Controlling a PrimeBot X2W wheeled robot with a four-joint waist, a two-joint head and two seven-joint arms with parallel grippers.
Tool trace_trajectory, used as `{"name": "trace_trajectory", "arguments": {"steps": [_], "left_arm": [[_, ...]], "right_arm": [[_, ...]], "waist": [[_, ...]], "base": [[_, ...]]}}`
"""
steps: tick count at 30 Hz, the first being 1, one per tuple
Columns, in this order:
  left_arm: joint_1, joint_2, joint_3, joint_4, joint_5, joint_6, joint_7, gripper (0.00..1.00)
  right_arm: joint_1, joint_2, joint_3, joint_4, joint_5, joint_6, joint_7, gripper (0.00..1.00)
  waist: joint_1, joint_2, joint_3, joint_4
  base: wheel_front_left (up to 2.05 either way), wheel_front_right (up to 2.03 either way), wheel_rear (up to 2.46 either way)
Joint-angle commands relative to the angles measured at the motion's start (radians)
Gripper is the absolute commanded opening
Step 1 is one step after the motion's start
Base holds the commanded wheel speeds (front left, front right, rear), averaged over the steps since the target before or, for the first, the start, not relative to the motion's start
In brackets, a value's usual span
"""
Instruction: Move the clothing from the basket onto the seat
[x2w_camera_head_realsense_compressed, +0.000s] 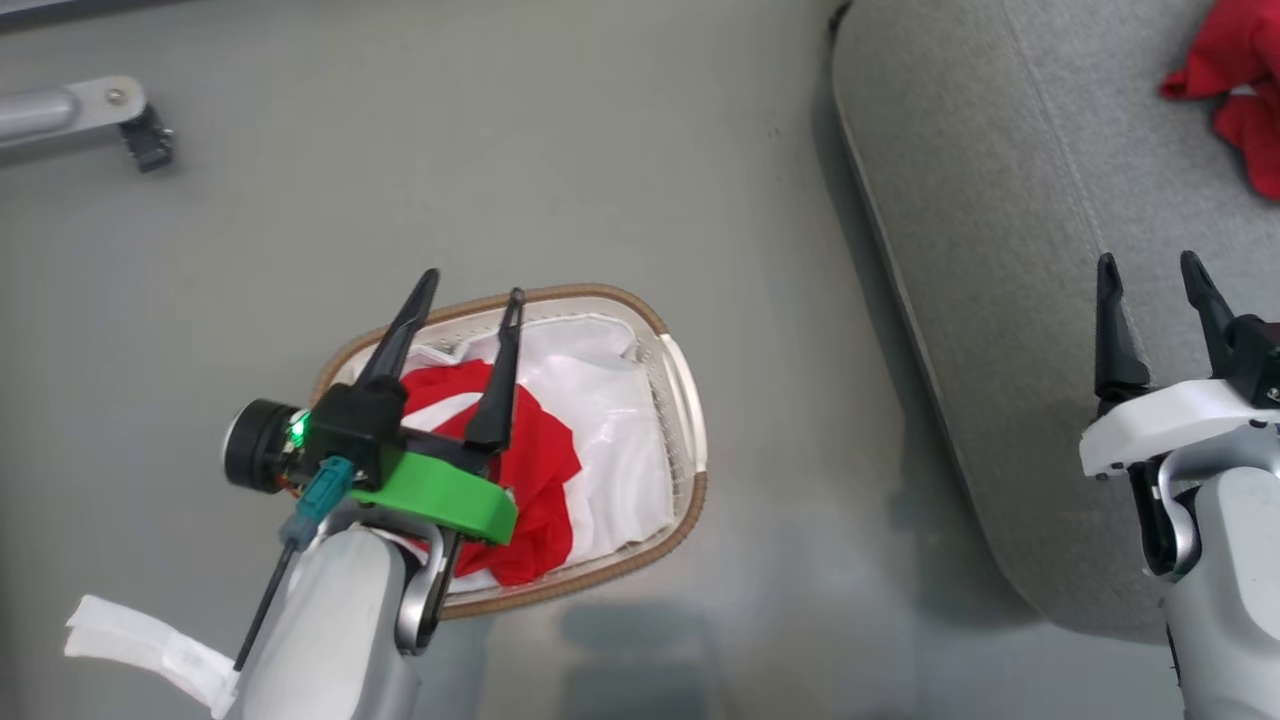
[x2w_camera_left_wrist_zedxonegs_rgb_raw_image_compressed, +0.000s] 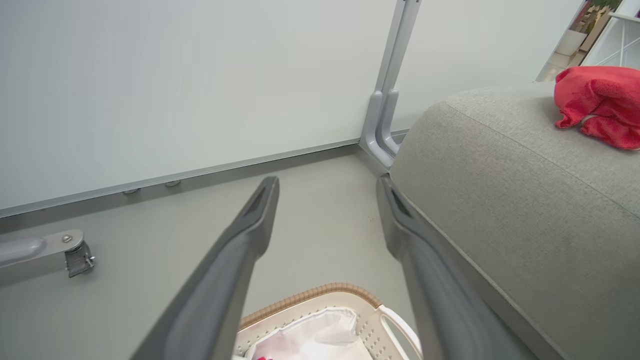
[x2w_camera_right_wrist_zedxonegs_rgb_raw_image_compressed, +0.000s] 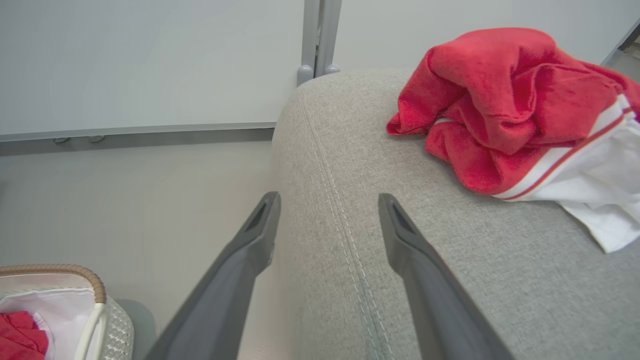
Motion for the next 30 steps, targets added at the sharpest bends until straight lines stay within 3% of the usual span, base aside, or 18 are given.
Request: {"name": "trace_trajectory", "arguments": {"steps": [1,15,30], "left_arm": [[0.019,-0.005,0.023,0.007,0.008,0.002,0.001,1.00],[0.102,-0.020,0.211,0.102,0.050,0.048,0.001,1.00],[0.281,-0.020,0.242,0.078,0.033,0.083,0.001,1.00]], "right_arm": [[0.012,0.004,0.003,-0.016,0.003,-0.001,-0.002,1.00],[-0.004,0.093,0.157,0.002,-0.014,-0.001,-0.002,1.00],[0.181,0.131,0.201,-0.003,0.005,-0.001,-0.002,1.00]], "waist": [[0.0000,0.0000,-0.066,0.070],[0.0000,0.0000,-0.177,0.164],[0.0000,0.0000,-0.314,0.169]], "base": [[0.00,0.00,0.00],[0.00,0.00,0.00],[0.00,0.00,0.00]]}}
